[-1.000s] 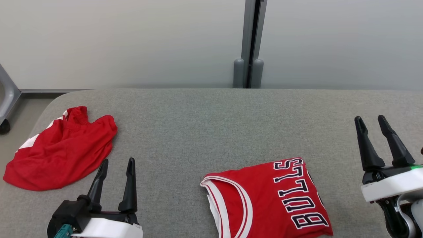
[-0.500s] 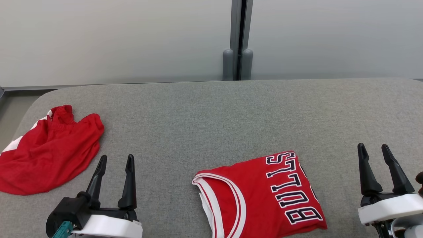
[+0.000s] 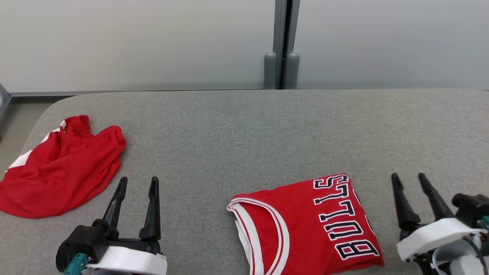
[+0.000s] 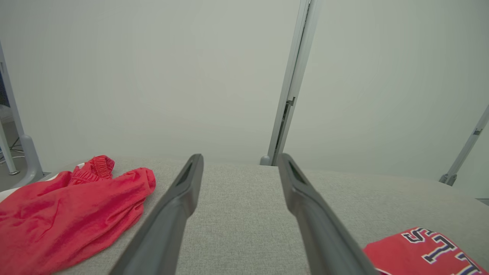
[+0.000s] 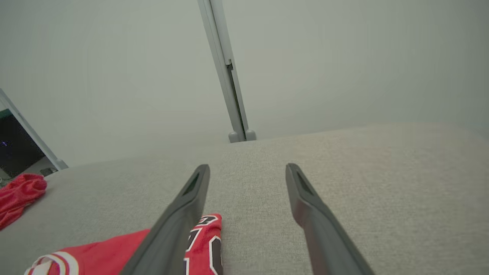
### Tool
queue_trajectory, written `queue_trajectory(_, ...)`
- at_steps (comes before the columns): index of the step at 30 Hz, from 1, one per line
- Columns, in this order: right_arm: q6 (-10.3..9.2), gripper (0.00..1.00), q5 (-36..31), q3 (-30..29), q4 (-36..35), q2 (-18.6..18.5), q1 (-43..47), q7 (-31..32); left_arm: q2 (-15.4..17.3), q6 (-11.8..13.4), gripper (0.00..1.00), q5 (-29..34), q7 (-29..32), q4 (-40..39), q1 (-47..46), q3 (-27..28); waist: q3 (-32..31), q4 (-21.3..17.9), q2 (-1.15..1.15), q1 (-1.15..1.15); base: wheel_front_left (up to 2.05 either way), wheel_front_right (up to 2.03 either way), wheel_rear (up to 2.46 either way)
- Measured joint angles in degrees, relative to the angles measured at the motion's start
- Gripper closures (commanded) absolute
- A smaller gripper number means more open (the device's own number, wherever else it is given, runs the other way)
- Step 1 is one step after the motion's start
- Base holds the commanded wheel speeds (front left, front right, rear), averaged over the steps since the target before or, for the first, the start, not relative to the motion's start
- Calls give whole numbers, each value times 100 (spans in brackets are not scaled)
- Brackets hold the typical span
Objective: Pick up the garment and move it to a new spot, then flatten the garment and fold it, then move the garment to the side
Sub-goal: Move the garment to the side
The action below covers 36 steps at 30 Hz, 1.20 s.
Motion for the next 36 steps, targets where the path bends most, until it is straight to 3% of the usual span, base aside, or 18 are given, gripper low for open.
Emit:
queue_trajectory(2, 0, 0, 22, 75, 94, 29, -51, 147, 0, -5, 0, 0, 0, 9, -16, -10, 9, 14, 0, 0, 0, 0, 0)
queue_trajectory(7, 1, 0, 180, 553, 654, 5, -465, 1243, -5, -44, 0, 0, 0, 66, -112, -66, 48, 121, 0, 0, 0, 0, 0)
queue_trajectory(15, 0, 0, 644, 543, 1494, 47, -723, 3004, -11, -48, 0, -4, 0, 129, -197, -145, 49, 411, 0, 0, 0, 0, 0)
queue_trajectory(21, 0, 0, 949, 566, 1469, 59, -723, 3417, -10, -47, 0, -11, 0, 142, -196, -167, 31, 572, 0, 0, 0, 0, 0)
queue_trajectory(22, 0, 14, 981, 589, 1448, 49, -716, 3430, -10, -47, 0, -12, 0, 144, -196, -176, 30, 587, 0, 0, 0, 0, 0)
queue_trajectory(24, 0, 93, 1021, 628, 1384, 27, -690, 3388, -10, -43, 0, -20, 0, 146, -197, -190, 28, 608, 0, 0, 0, 0, 0)
queue_trajectory(25, 0, 100, 1033, 646, 1360, 23, -684, 3355, -10, -40, 0, -20, 0, 147, -197, -199, 25, 610, 0, 0, 0, 0, 0)
queue_trajectory(36, 1, 100, 1010, 910, 1083, -233, -1049, 2835, -11, -48, 0, -43, -1, 57, -216, -401, 5, 350, 0, 0, 0, 0, 0)
